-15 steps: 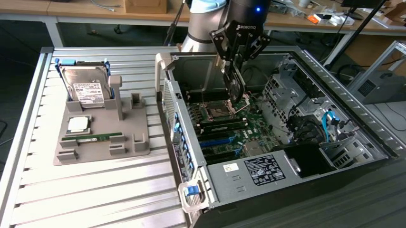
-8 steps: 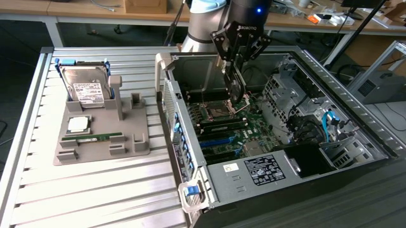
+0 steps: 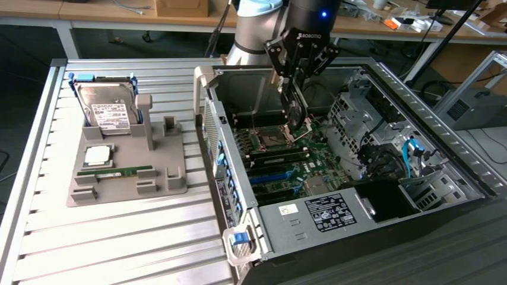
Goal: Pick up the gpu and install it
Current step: 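Pick up the gpu and move the gpu toward the slot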
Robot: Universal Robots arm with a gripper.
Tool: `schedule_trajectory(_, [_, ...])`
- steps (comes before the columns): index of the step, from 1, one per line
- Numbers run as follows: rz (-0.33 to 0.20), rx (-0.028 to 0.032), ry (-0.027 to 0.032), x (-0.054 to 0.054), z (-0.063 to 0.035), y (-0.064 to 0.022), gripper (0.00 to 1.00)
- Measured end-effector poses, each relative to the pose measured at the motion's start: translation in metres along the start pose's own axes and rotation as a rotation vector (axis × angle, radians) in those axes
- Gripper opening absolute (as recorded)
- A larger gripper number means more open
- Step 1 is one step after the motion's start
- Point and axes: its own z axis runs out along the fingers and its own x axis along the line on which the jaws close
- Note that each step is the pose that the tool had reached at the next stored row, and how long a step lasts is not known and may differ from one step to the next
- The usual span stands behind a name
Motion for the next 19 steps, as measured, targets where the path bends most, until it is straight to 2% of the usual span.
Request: schedule_trajectory(19, [0.000, 0.0002, 0.0000, -0.0053, 0.0048, 0.0009, 0.27])
